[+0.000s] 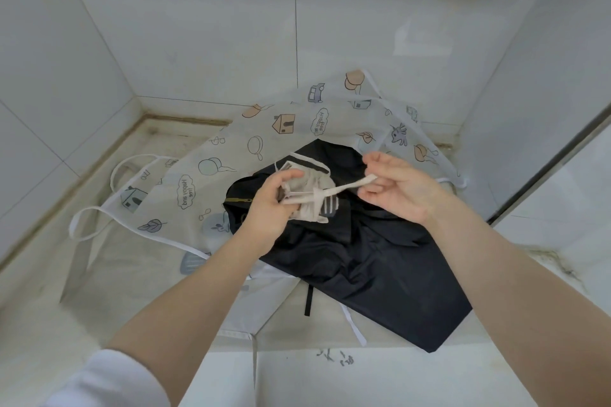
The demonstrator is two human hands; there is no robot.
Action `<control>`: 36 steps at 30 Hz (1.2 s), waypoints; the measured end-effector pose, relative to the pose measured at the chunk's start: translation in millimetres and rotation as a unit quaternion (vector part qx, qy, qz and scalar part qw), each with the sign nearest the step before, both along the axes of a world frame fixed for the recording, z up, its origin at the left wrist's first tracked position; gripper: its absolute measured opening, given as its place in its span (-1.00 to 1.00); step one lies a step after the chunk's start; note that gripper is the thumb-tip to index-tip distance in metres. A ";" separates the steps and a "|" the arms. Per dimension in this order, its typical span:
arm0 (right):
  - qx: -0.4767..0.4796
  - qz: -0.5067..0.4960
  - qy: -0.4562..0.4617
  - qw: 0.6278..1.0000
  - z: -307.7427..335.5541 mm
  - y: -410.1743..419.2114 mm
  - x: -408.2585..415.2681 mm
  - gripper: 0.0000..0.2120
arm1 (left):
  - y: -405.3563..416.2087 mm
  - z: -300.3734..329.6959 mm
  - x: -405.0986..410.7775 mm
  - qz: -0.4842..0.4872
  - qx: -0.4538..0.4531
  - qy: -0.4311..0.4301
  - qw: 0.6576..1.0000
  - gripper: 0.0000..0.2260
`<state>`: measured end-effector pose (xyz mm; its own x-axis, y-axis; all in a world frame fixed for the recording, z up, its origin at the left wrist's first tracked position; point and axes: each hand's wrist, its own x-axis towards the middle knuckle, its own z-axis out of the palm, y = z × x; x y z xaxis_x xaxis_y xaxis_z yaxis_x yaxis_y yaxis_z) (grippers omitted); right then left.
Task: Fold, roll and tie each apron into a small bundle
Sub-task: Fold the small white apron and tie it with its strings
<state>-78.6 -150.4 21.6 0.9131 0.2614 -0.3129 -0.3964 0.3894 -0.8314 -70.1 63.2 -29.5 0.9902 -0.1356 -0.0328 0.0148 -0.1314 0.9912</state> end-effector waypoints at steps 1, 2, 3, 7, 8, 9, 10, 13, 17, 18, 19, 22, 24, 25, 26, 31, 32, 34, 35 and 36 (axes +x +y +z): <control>0.010 -0.030 0.011 0.999 0.2 -4.3 0.3 -0.94 | 4.3 -0.4 0.4 -0.005 -0.005 0.016 1.000 -0.56; 0.019 -0.067 0.029 0.997 -0.6 -7.6 1.8 -0.95 | 7.6 -0.9 -0.3 -0.016 -0.007 0.027 0.999 -0.56; 0.036 -0.115 0.054 0.991 -3.0 -10.4 4.4 -0.95 | 10.2 -1.1 -2.0 -0.027 -0.010 0.037 0.999 -0.55; -0.006 -0.249 0.137 0.959 -13.4 -7.7 13.9 -0.89 | 7.3 -0.3 -6.9 -0.041 -0.055 0.066 0.996 -0.53; -0.052 -0.251 0.147 0.955 -14.8 -3.1 13.6 -0.84 | 5.7 0.6 -7.3 -0.037 -0.063 0.069 0.995 -0.53; -0.099 -0.240 0.153 0.953 -15.8 2.1 13.1 -0.80 | 4.4 1.8 -7.2 -0.033 -0.068 0.069 0.995 -0.51; -0.152 -0.217 0.153 0.952 -14.5 7.5 11.4 -0.77 | 2.8 3.3 -7.0 -0.031 -0.070 0.068 0.995 -0.49; -0.414 -0.124 0.040 0.901 -13.6 23.4 2.7 -0.61 | -0.5 4.8 -7.8 -0.037 -0.068 0.062 0.995 -0.45; -0.542 -0.027 -0.279 0.792 -10.8 45.2 -10.7 -0.75 | -3.2 5.7 -7.0 -0.034 -0.059 0.056 0.996 -0.42; -0.552 -0.003 -0.314 0.772 -12.4 47.9 -11.8 -0.75 | -4.1 6.7 -6.7 -0.029 -0.064 0.057 0.996 -0.41; -0.564 0.020 -0.335 0.755 -13.9 49.0 -12.9 -0.72 | -5.0 8.1 -6.5 -0.024 -0.073 0.056 0.995 -0.40; -0.595 0.043 -0.374 0.710 -17.5 49.2 -17.0 -0.60 | -5.9 11.9 -4.4 -0.009 -0.093 0.050 0.994 -0.39; -0.612 0.036 -0.400 0.682 -17.7 49.4 -21.9 -0.44 | -4.3 10.4 -1.3 0.001 -0.107 0.054 0.993 -0.38; -0.625 0.044 -0.409 0.664 -18.1 48.7 -23.5 -0.38 | -4.0 9.4 0.4 0.009 -0.112 0.059 0.992 -0.36; -0.647 0.055 -0.419 0.635 -18.7 48.5 -24.8 -0.36 | -3.5 8.0 1.7 0.019 -0.113 0.063 0.991 -0.34; -0.720 0.003 -0.482 0.499 -34.0 53.5 -20.2 -0.72 | -7.0 8.1 0.4 0.038 -0.106 0.067 0.991 -0.35; -0.717 0.021 -0.477 0.509 -32.2 54.8 -17.9 -0.77 | -8.0 10.2 -1.9 0.027 -0.096 0.057 0.993 -0.34; -0.709 0.096 -0.441 0.542 -22.7 55.0 -13.4 -0.83 | -8.3 13.4 -7.0 0.000 -0.052 0.017 0.999 -0.33; -0.709 0.151 -0.408 0.555 -17.0 53.2 -10.2 -0.84 | -8.1 13.9 -8.8 -0.016 -0.024 -0.009 1.000 -0.34; -0.712 0.199 -0.381 0.556 -10.1 52.3 -7.0 -0.82 | -8.0 13.4 -10.3 -0.029 -0.002 -0.035 0.999 -0.36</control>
